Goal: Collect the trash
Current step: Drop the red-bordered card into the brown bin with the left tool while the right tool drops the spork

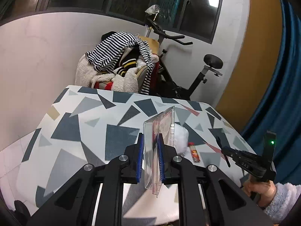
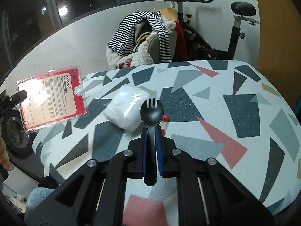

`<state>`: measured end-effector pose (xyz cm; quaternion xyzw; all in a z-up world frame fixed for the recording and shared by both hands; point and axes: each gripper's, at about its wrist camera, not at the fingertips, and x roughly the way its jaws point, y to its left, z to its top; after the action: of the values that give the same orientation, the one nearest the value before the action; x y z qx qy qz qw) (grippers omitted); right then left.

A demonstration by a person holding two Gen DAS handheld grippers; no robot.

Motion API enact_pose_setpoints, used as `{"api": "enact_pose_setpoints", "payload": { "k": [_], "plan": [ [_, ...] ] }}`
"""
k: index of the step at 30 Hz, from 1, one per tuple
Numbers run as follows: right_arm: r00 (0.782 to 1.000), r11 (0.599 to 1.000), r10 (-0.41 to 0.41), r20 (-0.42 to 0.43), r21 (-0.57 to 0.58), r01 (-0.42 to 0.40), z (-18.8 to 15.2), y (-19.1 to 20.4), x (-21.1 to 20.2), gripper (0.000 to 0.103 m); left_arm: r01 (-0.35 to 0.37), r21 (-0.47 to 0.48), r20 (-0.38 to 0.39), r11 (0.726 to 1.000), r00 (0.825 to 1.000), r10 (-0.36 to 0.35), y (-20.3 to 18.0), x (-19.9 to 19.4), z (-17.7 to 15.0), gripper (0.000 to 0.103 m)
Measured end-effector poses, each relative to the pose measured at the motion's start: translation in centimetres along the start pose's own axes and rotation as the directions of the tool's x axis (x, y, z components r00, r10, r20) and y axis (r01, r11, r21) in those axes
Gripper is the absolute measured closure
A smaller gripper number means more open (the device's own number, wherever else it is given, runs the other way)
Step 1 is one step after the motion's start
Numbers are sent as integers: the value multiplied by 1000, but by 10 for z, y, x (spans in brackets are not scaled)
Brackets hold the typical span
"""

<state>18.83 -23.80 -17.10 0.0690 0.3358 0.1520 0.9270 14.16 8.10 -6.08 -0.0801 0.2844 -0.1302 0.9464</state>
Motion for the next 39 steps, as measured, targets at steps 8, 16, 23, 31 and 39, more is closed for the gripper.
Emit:
{"api": "enact_pose_setpoints", "payload": {
  "k": [8,16,23,31,39],
  "plan": [
    [999,999,26,19,-19,-26,-14,19,-31,90,53,44,-16,998,999,-52,-18,-38,-19,89],
    [998,998,48,30,-47,-47,-34,32,-56,90,111,101,-86,989,991,-103,-40,-60,-56,89],
    [997,994,69,24,-90,-67,-58,45,-71,90,153,112,-200,982,971,-128,-46,-59,-106,89],
    [996,991,86,0,-99,-86,-85,51,-79,90,237,142,-334,961,926,-179,-61,-51,-151,89],
    [996,993,85,-34,-83,-88,-105,48,-73,90,237,177,-462,955,877,-132,-74,-8,-189,89]
  ]
}}
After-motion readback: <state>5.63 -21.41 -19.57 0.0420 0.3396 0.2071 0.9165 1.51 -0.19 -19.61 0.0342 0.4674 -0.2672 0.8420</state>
